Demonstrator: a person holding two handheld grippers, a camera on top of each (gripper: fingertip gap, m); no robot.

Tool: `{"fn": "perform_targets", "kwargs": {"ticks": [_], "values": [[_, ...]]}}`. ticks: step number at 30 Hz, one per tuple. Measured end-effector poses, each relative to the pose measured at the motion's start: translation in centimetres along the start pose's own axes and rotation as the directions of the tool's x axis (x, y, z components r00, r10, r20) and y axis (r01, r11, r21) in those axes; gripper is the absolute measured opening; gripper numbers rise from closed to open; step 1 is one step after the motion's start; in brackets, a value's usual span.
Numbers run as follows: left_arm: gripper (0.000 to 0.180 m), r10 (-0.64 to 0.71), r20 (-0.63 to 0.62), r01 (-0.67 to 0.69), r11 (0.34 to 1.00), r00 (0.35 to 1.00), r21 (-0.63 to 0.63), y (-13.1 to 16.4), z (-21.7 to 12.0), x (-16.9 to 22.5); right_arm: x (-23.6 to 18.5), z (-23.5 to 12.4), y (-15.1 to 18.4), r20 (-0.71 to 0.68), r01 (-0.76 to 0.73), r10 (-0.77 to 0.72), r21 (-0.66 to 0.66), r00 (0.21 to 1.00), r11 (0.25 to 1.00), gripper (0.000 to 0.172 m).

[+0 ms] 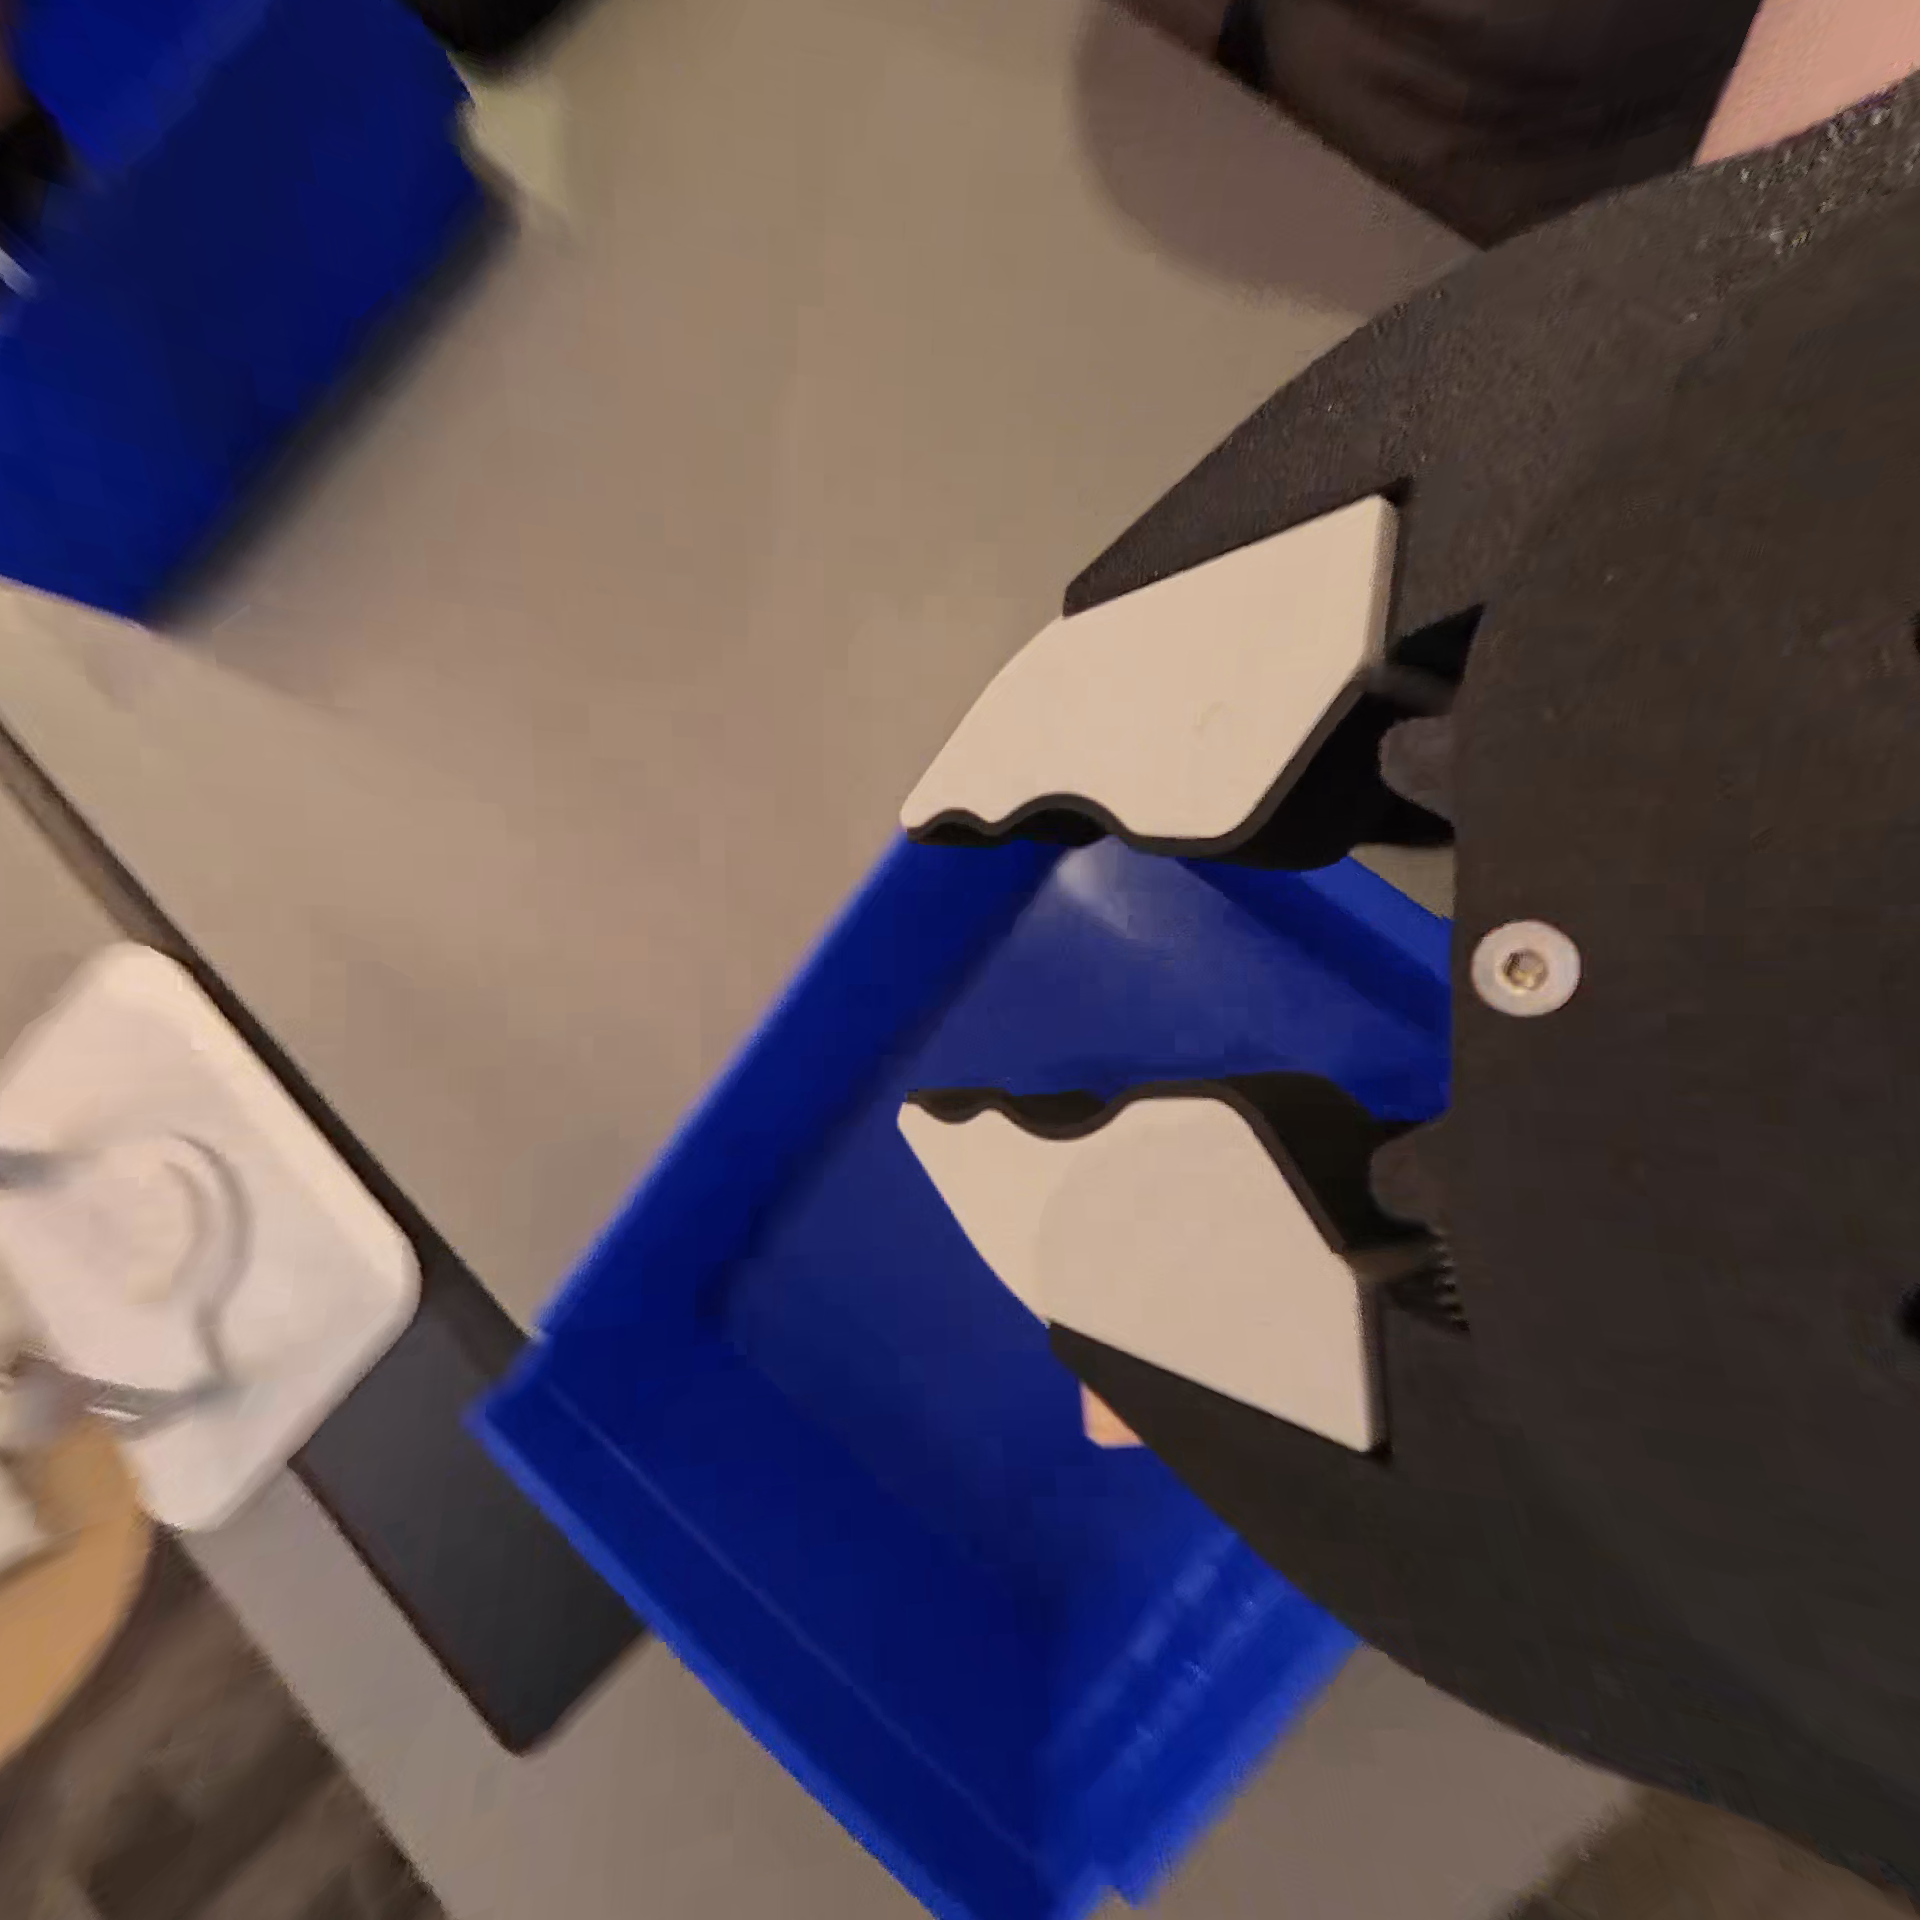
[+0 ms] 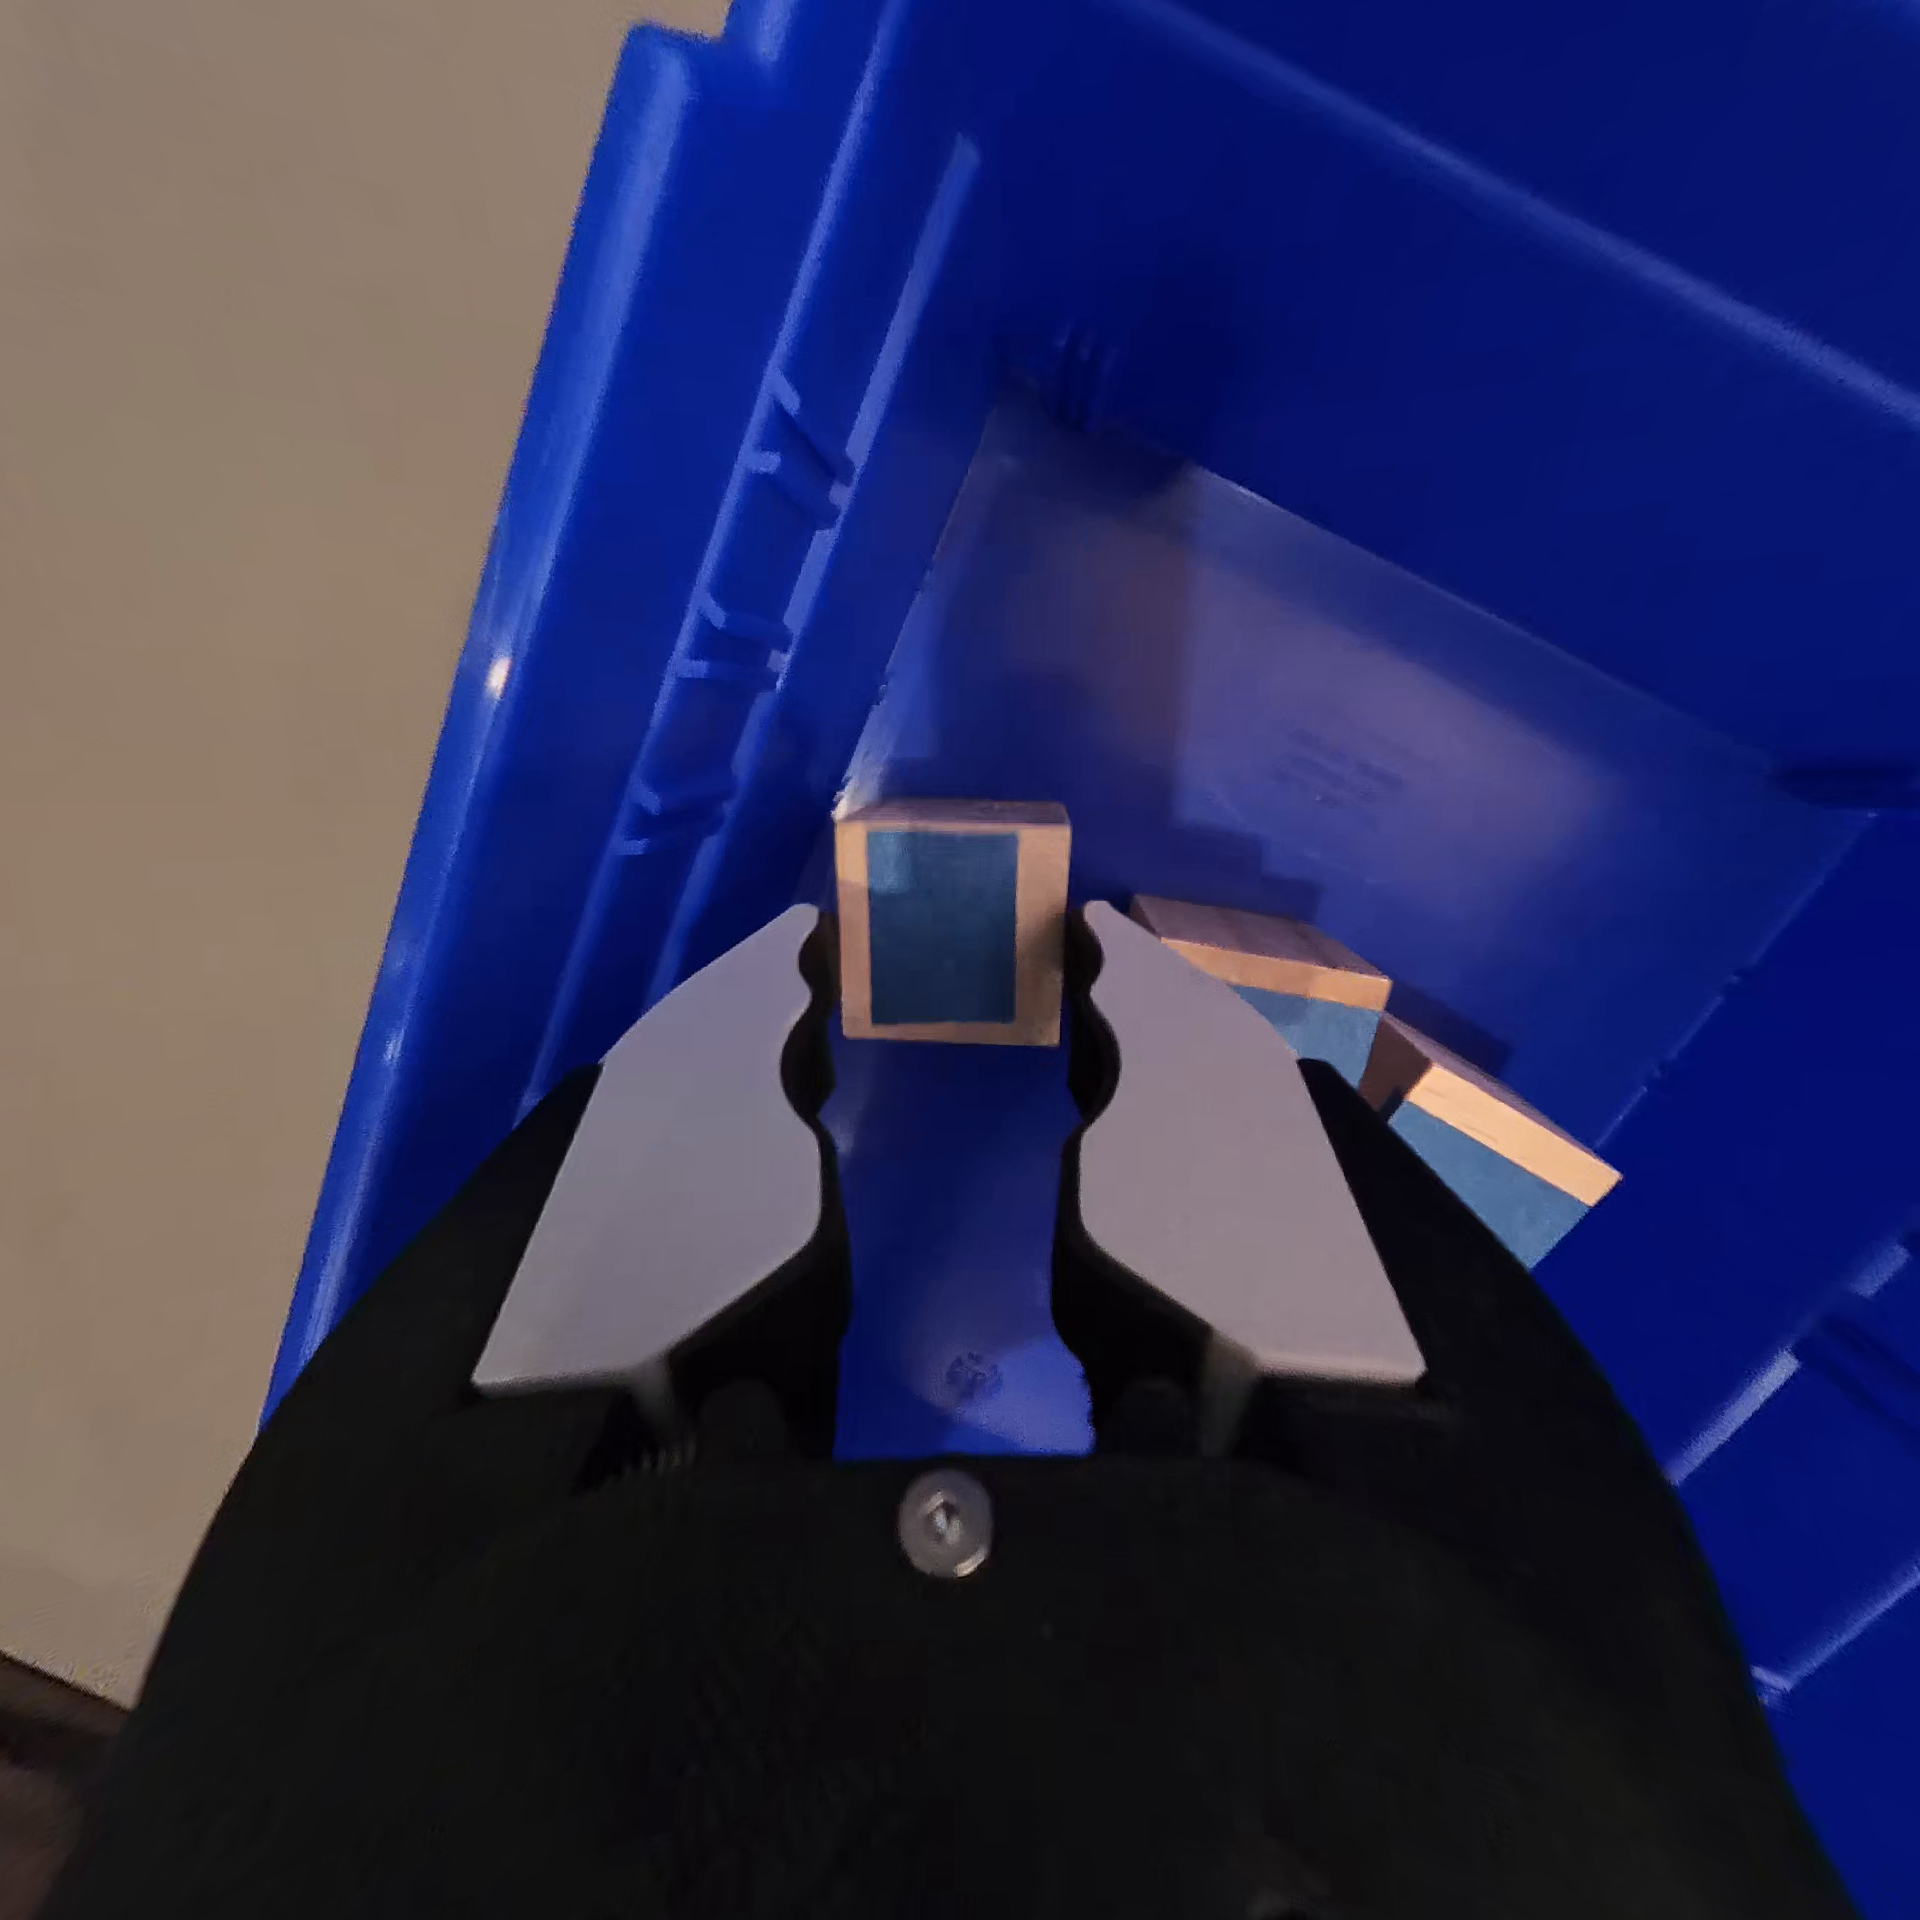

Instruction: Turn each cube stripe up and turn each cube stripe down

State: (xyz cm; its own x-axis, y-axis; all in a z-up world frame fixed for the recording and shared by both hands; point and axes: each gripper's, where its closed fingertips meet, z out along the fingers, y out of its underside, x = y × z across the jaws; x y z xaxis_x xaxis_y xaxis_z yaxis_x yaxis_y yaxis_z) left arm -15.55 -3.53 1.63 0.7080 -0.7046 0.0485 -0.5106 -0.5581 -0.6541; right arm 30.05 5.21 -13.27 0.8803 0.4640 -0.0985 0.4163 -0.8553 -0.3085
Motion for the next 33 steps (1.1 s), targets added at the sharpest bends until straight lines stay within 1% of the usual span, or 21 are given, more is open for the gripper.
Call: {"fn": "perform_targets", "kwargs": {"ticks": [1,3,4,5,7,8,10,11,12,14,18,22,24,25,26,27,28,29,30,31,33], "values": [[0.046,0.013,0.035,-0.011,0.998,0.999,-0.06,1.3,0.3,-0.9,0.1,-0.2,-0.2,-0.005,0.003,-0.003,0.013,1.0,1.0,0.046],[0.046,0.084,0.079,-0.068,0.98,0.993,-0.189,4.0,1.0,-2.3,0.1,-0.9,-0.7,-0.013,0.017,-0.016,0.048,1.0,0.999,0.055],[0.04,0.122,0.064,-0.102,0.961,0.99,-0.256,5.4,1.5,-2.5,0.1,-1.3,-1.0,-0.017,0.023,-0.022,0.069,1.0,0.997,0.056],[0.041,0.161,0.037,-0.142,0.94,0.986,-0.312,6.7,2.1,-2.5,0.2,-1.8,-1.2,-0.018,0.026,-0.025,0.091,1.0,0.996,0.056],[0.044,0.23,0.044,-0.198,0.907,0.972,-0.372,8.0,3.4,-3.4,0.3,-2.6,-1.4,-0.014,0.022,-0.021,0.125,1.0,0.992,0.056],[0.046,0.231,0.04,-0.196,0.895,0.972,-0.4,8.5,4.0,-3.7,0.3,-3.0,-1.4,-0.012,0.021,-0.019,0.134,1.0,0.991,0.056],[0.051,0.185,0.019,-0.159,0.886,0.983,-0.435,9.3,5.0,-4.1,0.5,-3.4,-1.4,-0.012,0.019,-0.017,0.145,1.0,0.989,0.056],[0.054,0.178,0.043,-0.139,0.88,0.983,-0.455,9.6,5.4,-4.8,0.6,-3.6,-1.3,-0.013,0.018,-0.017,0.149,1.0,0.989,0.056],[0.053,0.162,0.07,-0.109,0.868,0.984,-0.485,10.1,5.5,-5.5,0.6,-3.7,-1.3,-0.012,0.02,-0.018,0.153,1.0,0.988,0.056],[0.06,0.14,0.08,-0.078,0.847,0.987,-0.526,10.9,6.0,-6.0,0.6,-3.9,-1.3,-0.011,0.024,-0.023,0.159,1.0,0.987,0.056],[0.059,0.142,0.075,-0.075,0.819,0.987,-0.57,11.8,6.9,-6.5,0.5,-4.0,-1.4,-0.004,0.031,-0.031,0.161,1.0,0.986,0.056],[0.057,0.125,0.07,-0.053,0.776,0.99,-0.628,13.4,7.9,-7.1,0.5,-4.4,-1.3,-0.003,0.043,-0.043,0.166,0.999,0.985,0.056],[0.051,0.117,0.069,-0.042,0.745,0.991,-0.666,14.5,8.2,-7.5,0.6,-5.1,-1.4,-0.005,0.043,-0.042,0.188,0.999,0.981,0.056],[0.047,0.111,0.06,-0.043,0.739,0.992,-0.673,14.7,8.3,-7.5,0.6,-5.7,-1.5,-0.005,0.041,-0.041,0.207,0.999,0.978,0.056],[0.046,0.113,0.059,-0.044,0.738,0.992,-0.673,14.7,8.2,-7.6,0.7,-6.5,-1.6,-0.009,0.038,-0.037,0.23,0.999,0.972,0.056],[0.046,0.129,0.072,-0.048,0.739,0.989,-0.672,14.5,8.0,-7.8,0.9,-7.3,-1.8,-0.016,0.034,-0.031,0.26,0.999,0.965,0.056],[0.046,0.163,0.11,-0.05,0.746,0.98,-0.664,14.0,7.7,-8.4,1.2,-8.3,-1.9,-0.026,0.028,-0.022,0.293,0.999,0.956,0.056],[0.046,0.193,0.167,-0.041,0.762,0.967,-0.646,13.2,7.2,-9.2,1.4,-9.3,-2.1,-0.041,0.024,-0.012,0.329,0.999,0.944,0.056],[0.046,0.195,0.211,-0.025,0.787,0.958,-0.616,12.3,6.6,-9.6,1.6,-10.4,-2.3,-0.057,0.026,-0.005,0.367,0.998,0.93,0.056],[0.046,0.179,0.229,-0.015,0.818,0.957,-0.575,11.3,6.1,-9.5,1.7,-11.5,-2.5,-0.075,0.033,-0.002,0.406,0.997,0.913,0.056],[0.046,0.179,0.251,-0.044,0.885,0.951,-0.464,8.7,4.9,-9.0,1.4,-13.7,-3.1,-0.113,0.062,-0.008,0.483,0.994,0.874,0.056]]}}
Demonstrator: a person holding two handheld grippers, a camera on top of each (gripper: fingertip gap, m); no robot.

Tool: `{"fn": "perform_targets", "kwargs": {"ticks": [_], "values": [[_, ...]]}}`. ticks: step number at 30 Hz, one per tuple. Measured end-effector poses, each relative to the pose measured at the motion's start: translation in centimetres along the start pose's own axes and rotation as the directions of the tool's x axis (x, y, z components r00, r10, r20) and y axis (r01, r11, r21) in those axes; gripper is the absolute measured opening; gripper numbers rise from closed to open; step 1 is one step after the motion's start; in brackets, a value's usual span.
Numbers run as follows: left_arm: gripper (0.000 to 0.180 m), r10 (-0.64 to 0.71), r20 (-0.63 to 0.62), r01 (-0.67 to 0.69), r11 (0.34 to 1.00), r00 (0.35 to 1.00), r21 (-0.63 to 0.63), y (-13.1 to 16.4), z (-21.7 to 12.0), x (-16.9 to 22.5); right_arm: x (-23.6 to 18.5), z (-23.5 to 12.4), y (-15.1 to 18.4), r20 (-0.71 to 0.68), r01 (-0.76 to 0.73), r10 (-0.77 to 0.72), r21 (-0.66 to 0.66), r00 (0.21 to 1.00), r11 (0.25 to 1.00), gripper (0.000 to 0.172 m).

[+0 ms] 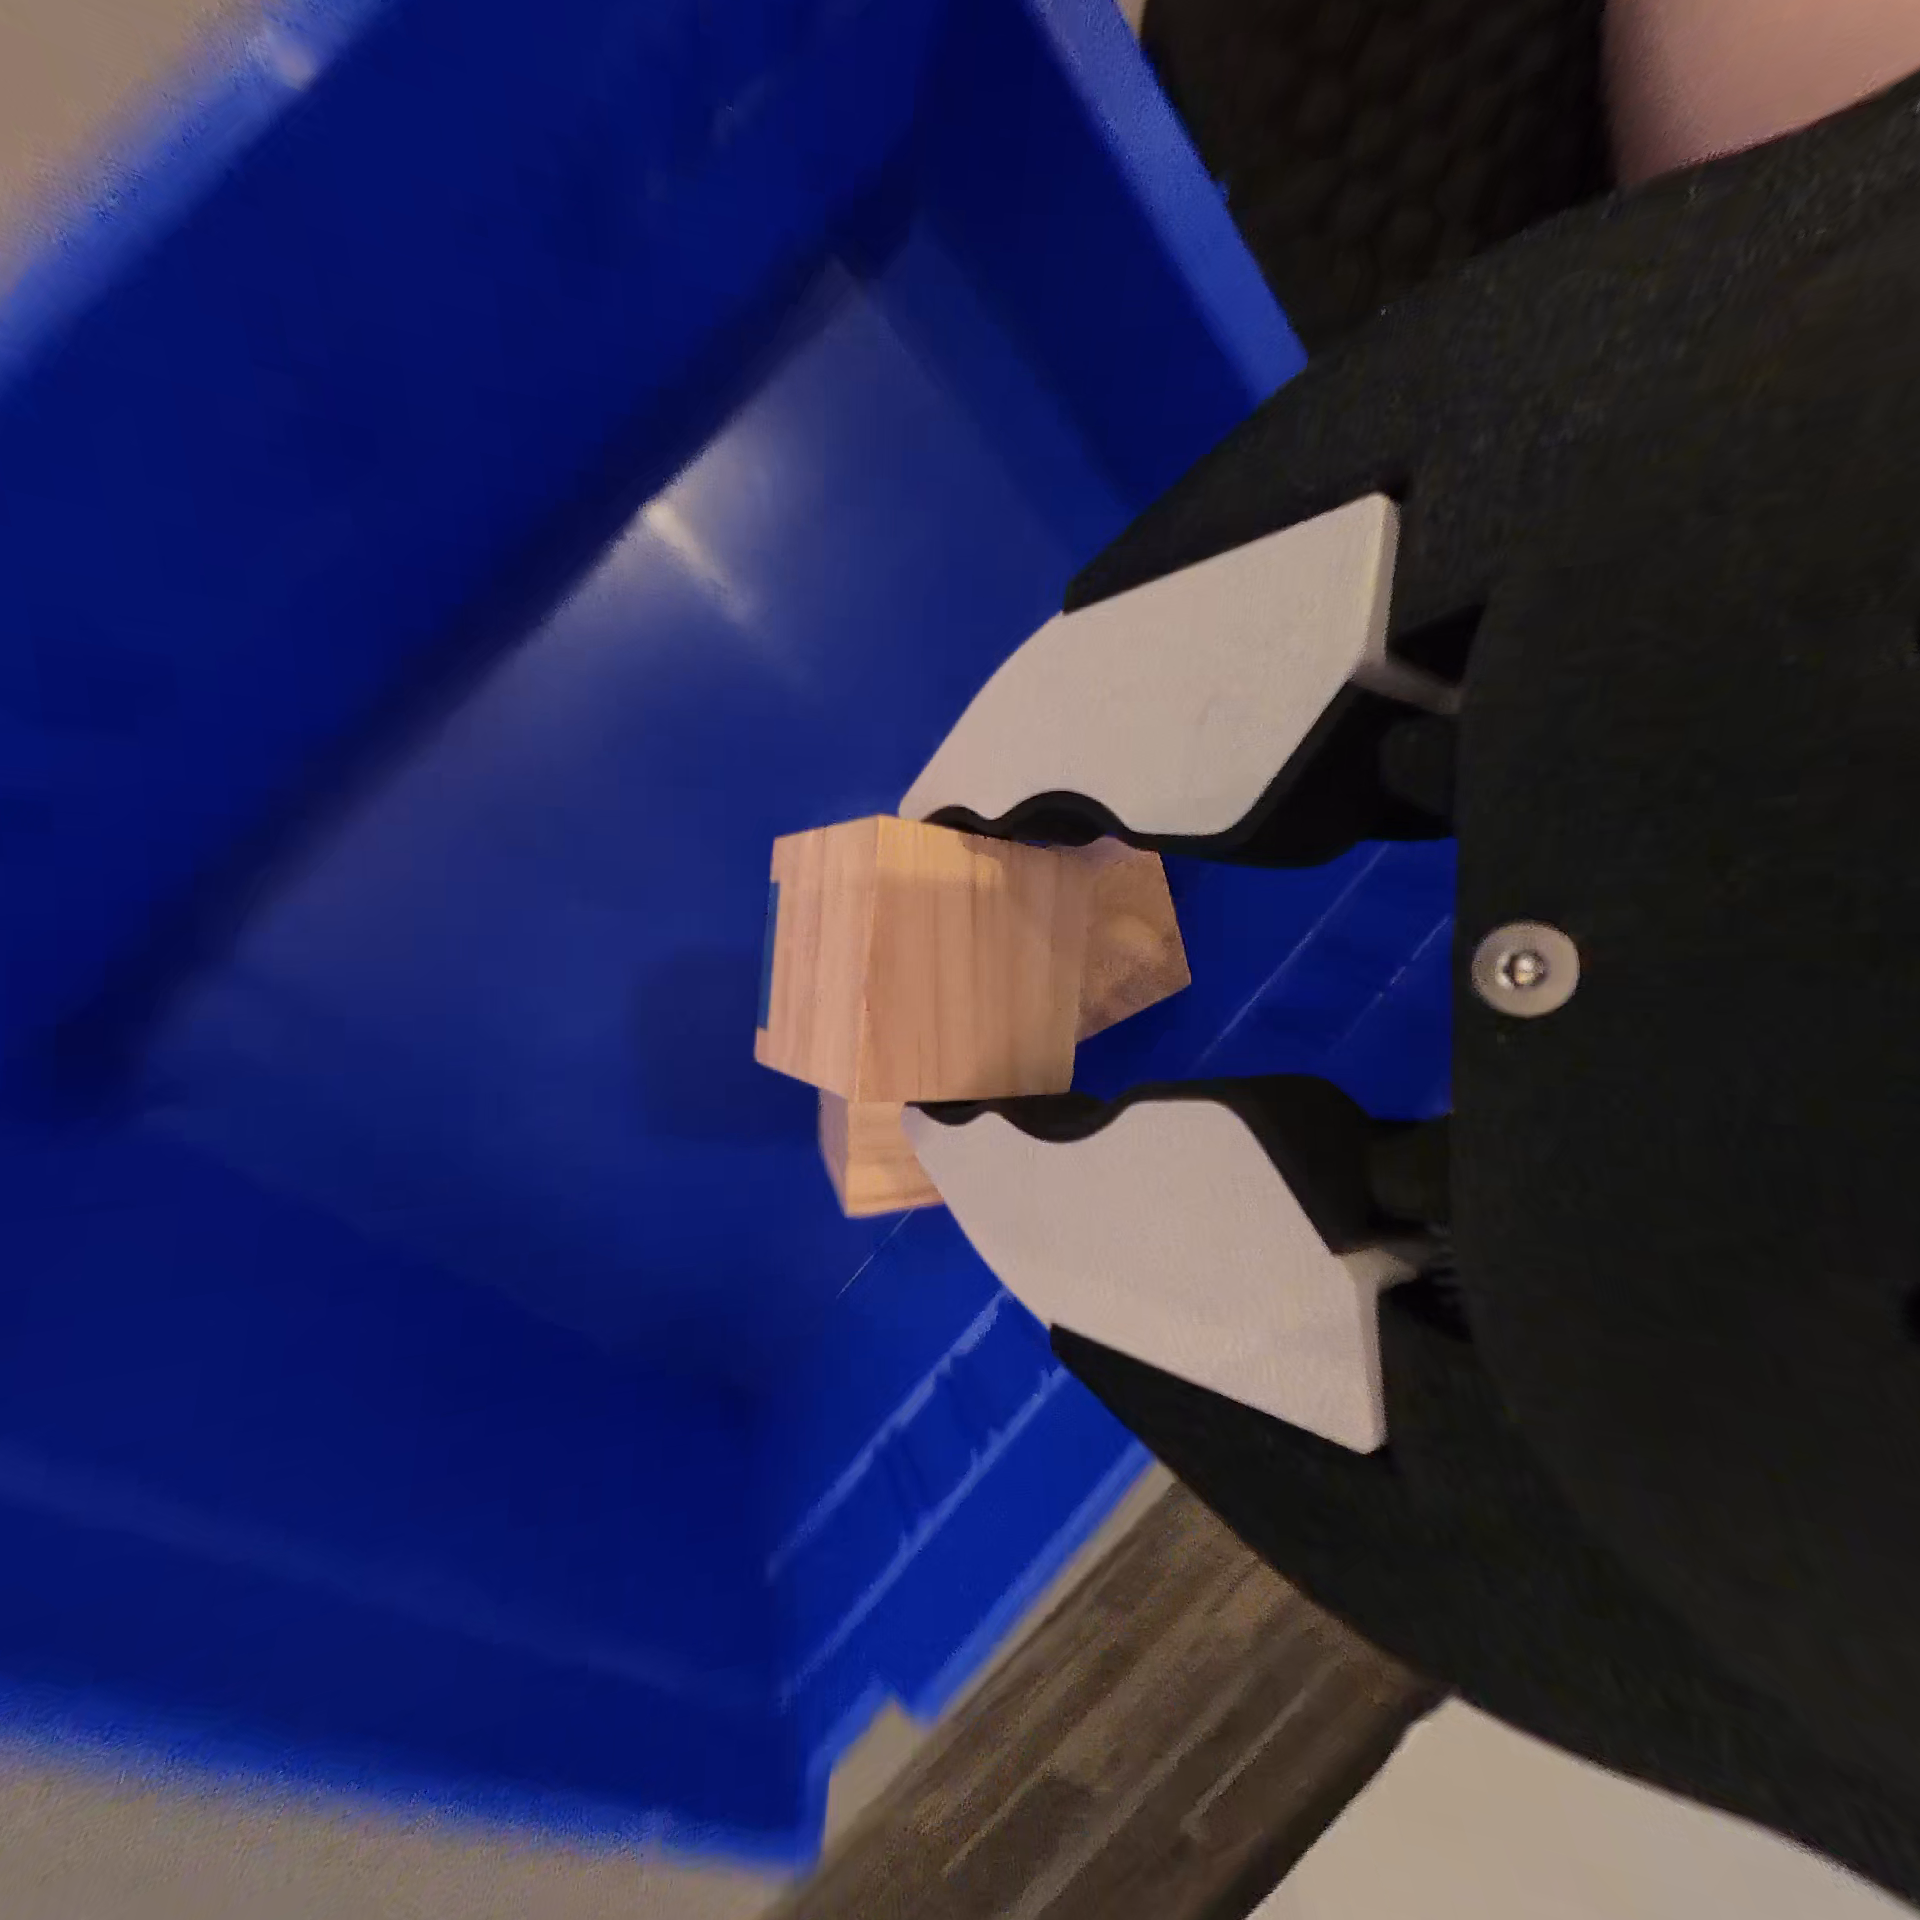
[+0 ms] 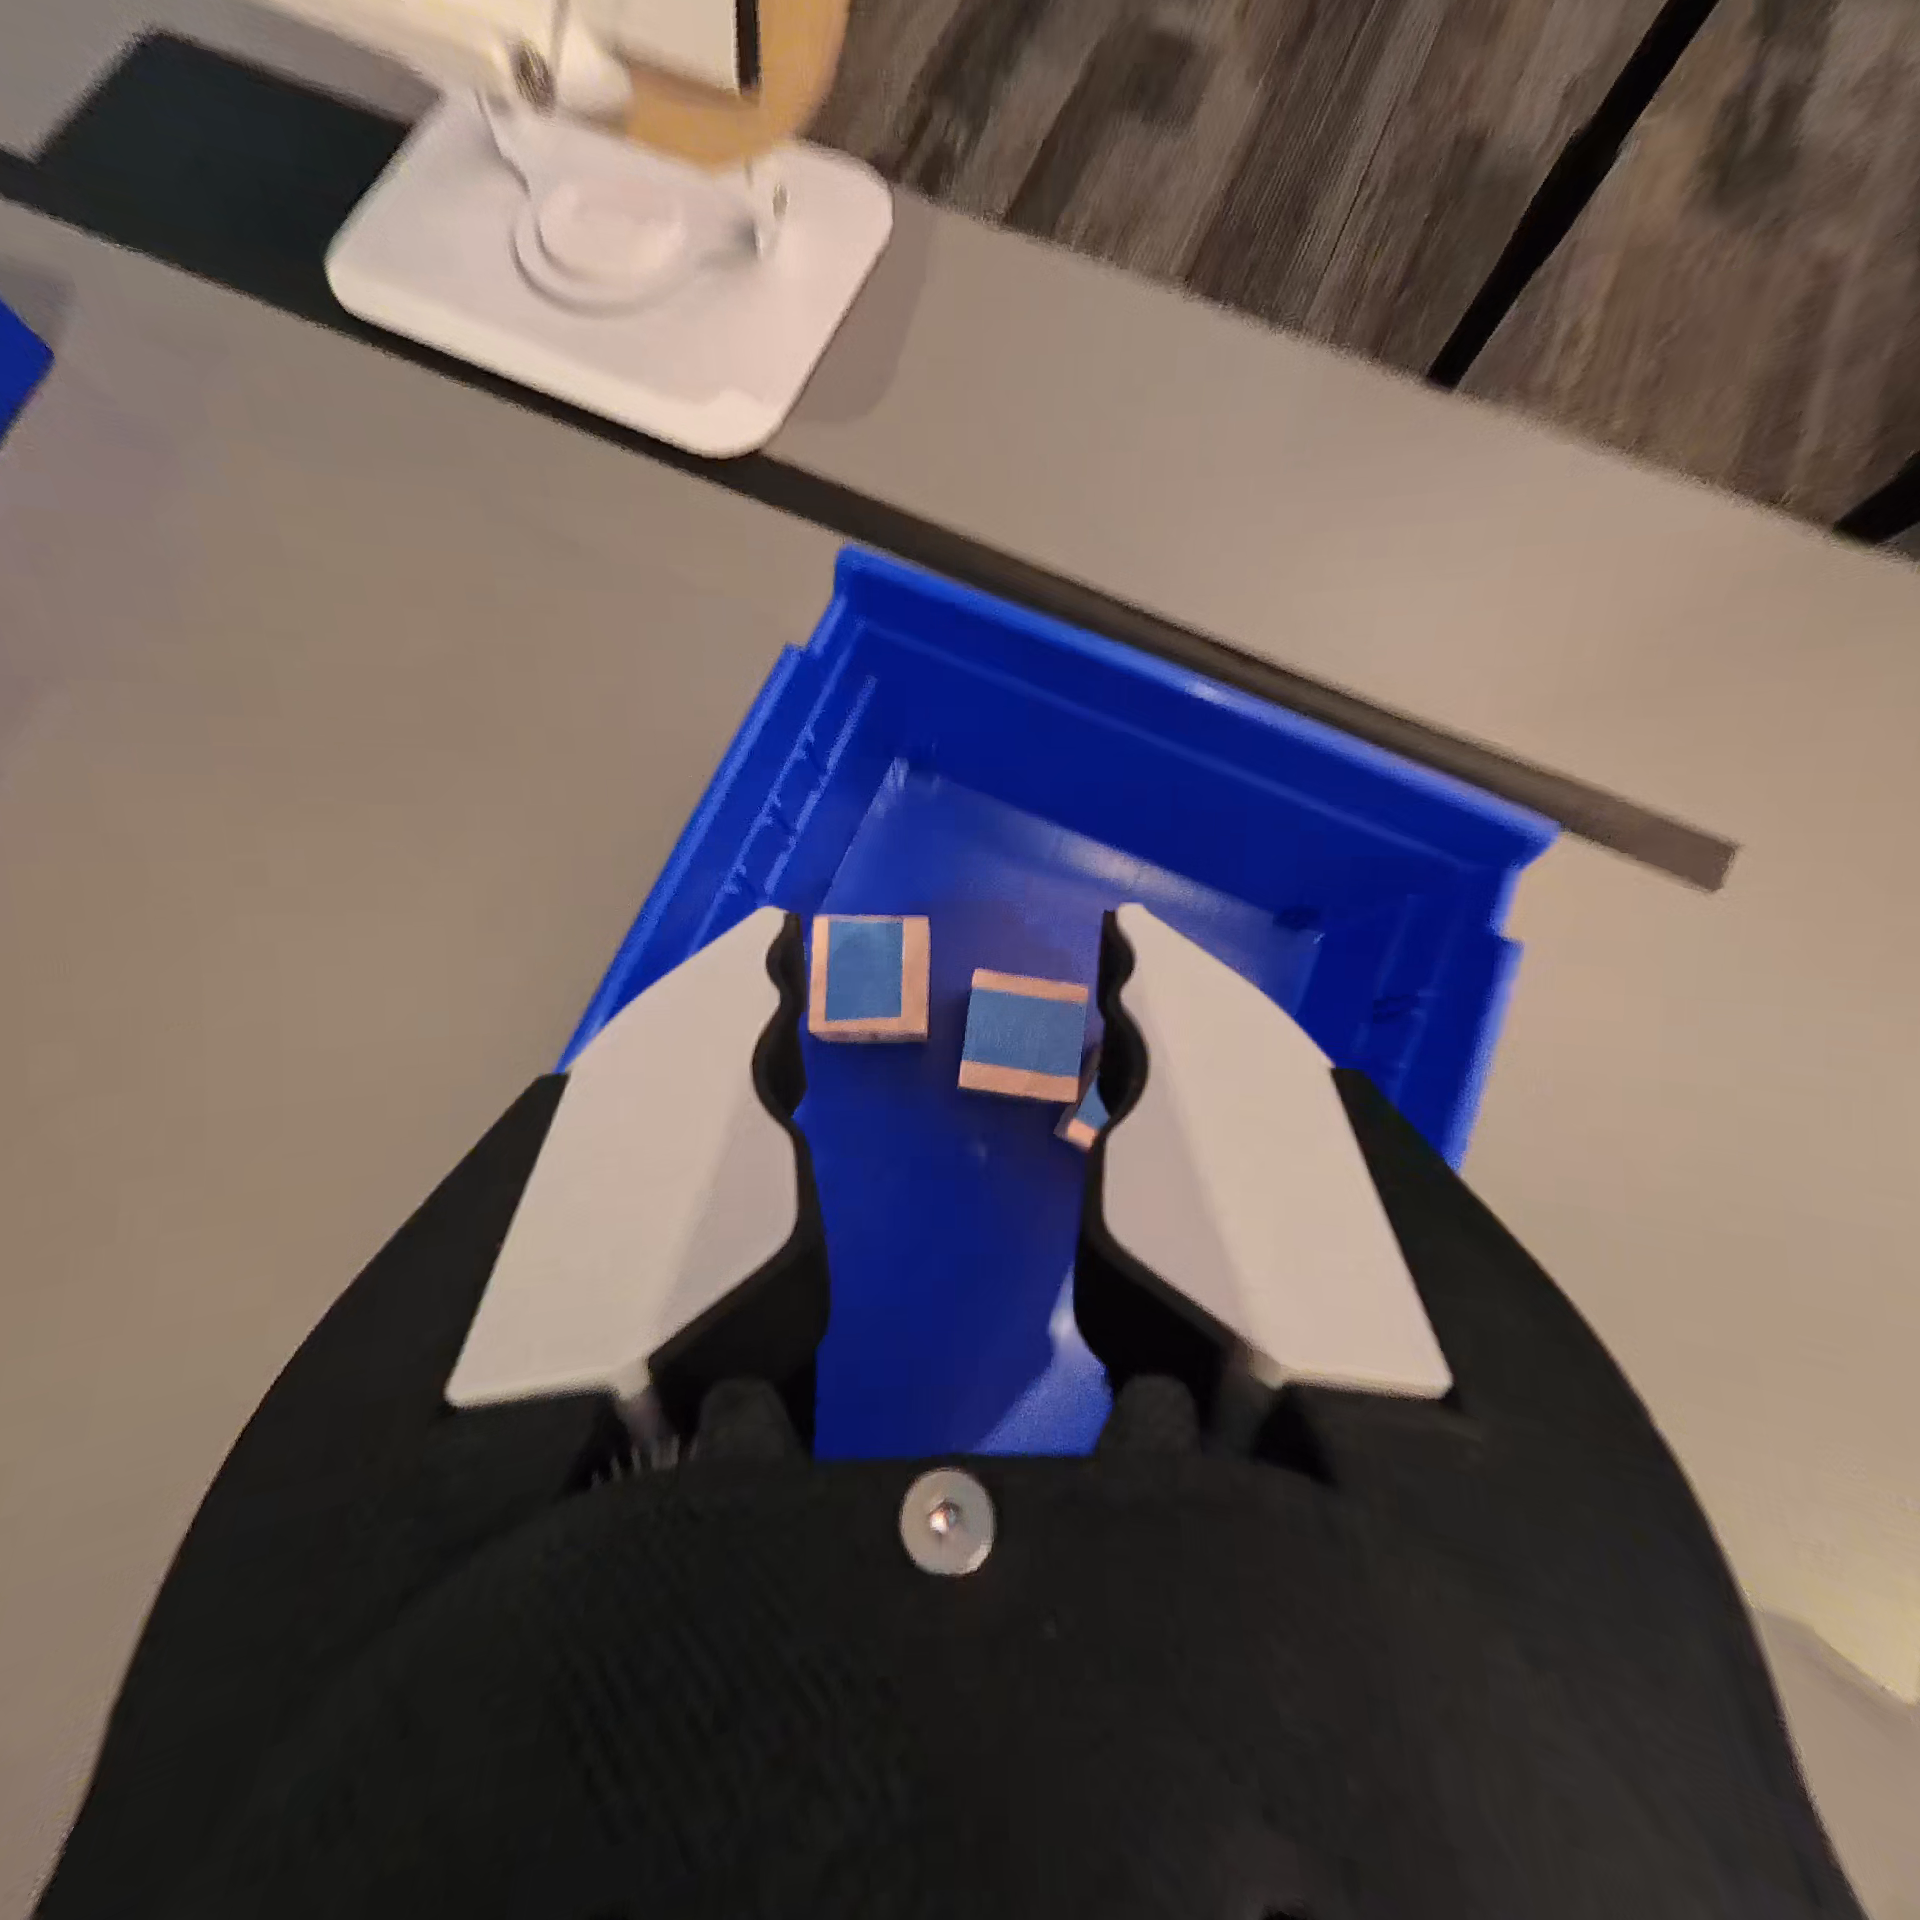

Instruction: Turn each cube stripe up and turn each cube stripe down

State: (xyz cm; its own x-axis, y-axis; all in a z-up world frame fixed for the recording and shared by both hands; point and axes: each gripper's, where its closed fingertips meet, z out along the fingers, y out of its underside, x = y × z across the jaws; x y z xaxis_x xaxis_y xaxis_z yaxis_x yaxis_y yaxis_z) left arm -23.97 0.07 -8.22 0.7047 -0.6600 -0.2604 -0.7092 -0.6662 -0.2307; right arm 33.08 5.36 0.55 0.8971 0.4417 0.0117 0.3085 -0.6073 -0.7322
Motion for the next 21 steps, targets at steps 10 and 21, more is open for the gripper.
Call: {"fn": "perform_targets", "kwargs": {"ticks": [10,21], "values": [[0.045,0.243,-0.414,0.193,0.611,0.877,0.768,-14.0,-17.3,11.3,-18.3,-5.6,-8.3,-0.132,0.582,-0.674,0.639,0.727,0.502,0.061],[0.045,0.497,-0.795,0.383,0.699,0.348,0.605,-17.2,-19.6,24.0,-32.6,-6.6,-5.3,-0.405,0.673,-0.781,0.739,0.476,0.027,0.07]]}}
